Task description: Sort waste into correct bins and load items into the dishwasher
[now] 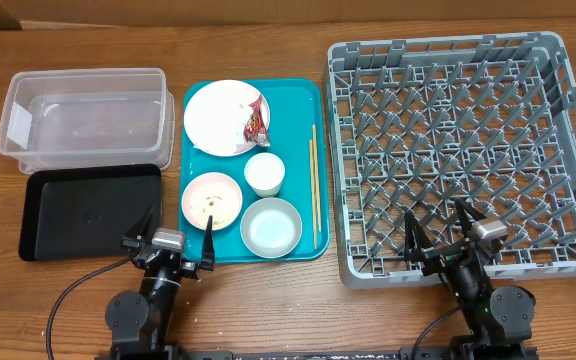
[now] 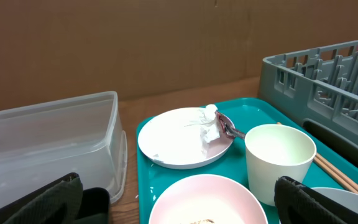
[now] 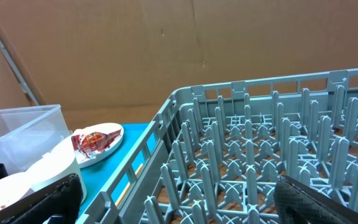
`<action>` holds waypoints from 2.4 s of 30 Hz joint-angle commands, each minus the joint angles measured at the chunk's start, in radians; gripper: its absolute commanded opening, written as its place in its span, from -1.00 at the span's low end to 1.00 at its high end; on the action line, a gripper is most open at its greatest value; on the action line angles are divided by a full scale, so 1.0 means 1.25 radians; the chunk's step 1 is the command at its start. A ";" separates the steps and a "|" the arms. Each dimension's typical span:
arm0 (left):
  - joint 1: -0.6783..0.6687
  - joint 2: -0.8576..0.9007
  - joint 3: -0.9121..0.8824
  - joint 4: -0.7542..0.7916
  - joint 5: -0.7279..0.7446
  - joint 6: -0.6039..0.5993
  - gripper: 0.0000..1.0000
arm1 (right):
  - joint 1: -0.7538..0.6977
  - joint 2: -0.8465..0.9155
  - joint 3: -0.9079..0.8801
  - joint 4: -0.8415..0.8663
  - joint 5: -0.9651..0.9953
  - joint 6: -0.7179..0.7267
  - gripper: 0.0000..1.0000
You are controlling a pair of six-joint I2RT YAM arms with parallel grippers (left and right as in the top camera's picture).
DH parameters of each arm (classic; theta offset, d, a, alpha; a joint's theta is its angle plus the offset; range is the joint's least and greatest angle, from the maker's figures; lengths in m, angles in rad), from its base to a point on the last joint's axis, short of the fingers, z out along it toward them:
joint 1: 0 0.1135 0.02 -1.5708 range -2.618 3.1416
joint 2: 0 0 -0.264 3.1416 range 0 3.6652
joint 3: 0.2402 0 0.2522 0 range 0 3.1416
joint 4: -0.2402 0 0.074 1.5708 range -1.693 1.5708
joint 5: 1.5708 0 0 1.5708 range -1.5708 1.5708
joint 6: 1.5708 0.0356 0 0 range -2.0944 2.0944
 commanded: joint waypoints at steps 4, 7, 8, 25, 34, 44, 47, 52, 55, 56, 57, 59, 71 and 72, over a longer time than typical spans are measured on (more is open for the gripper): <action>0.006 -0.009 -0.004 0.001 -0.010 0.013 1.00 | 0.004 -0.009 -0.009 0.006 -0.004 0.003 1.00; 0.006 -0.009 -0.004 0.001 -0.010 0.013 1.00 | 0.003 -0.009 -0.009 0.006 -0.004 0.004 1.00; 0.006 -0.009 -0.004 0.001 -0.010 0.013 1.00 | 0.003 -0.009 -0.009 0.006 -0.004 0.003 1.00; 0.006 -0.009 -0.004 -0.008 -0.092 0.049 1.00 | 0.003 -0.009 -0.009 0.006 -0.004 0.004 1.00; 0.006 -0.009 -0.004 -0.008 -0.092 0.051 1.00 | 0.004 -0.009 -0.009 0.006 -0.004 0.003 1.00; 0.006 -0.009 -0.004 -0.007 -0.086 0.048 1.00 | 0.004 -0.009 -0.009 0.006 -0.004 0.004 1.00; 0.006 -0.009 -0.004 -0.007 -0.086 0.048 1.00 | 0.004 -0.009 -0.009 0.006 -0.004 0.003 1.00; 0.006 -0.009 -0.004 -0.001 -0.048 0.048 1.00 | 0.004 -0.009 -0.009 0.006 -0.004 0.004 1.00; 0.006 -0.009 -0.004 0.000 -0.042 0.048 1.00 | 0.004 -0.009 -0.009 0.009 -0.004 0.003 1.00; 0.006 -0.009 -0.004 0.000 -0.042 0.048 1.00 | 0.004 -0.009 -0.009 0.010 -0.004 0.004 1.00; 0.006 -0.009 -0.004 0.000 -0.039 0.048 1.00 | 0.004 -0.009 -0.009 0.011 -0.004 0.003 1.00; 0.006 -0.009 -0.004 0.001 -0.015 0.049 1.00 | 0.004 -0.009 -0.008 0.011 -0.004 0.003 1.00; 0.006 -0.009 -0.004 0.008 0.026 0.048 1.00 | 0.004 -0.009 -0.008 0.031 -0.005 0.004 1.00; 0.006 -0.009 -0.004 0.009 0.026 0.048 0.99 | 0.004 -0.009 -0.008 0.031 -0.004 0.003 1.00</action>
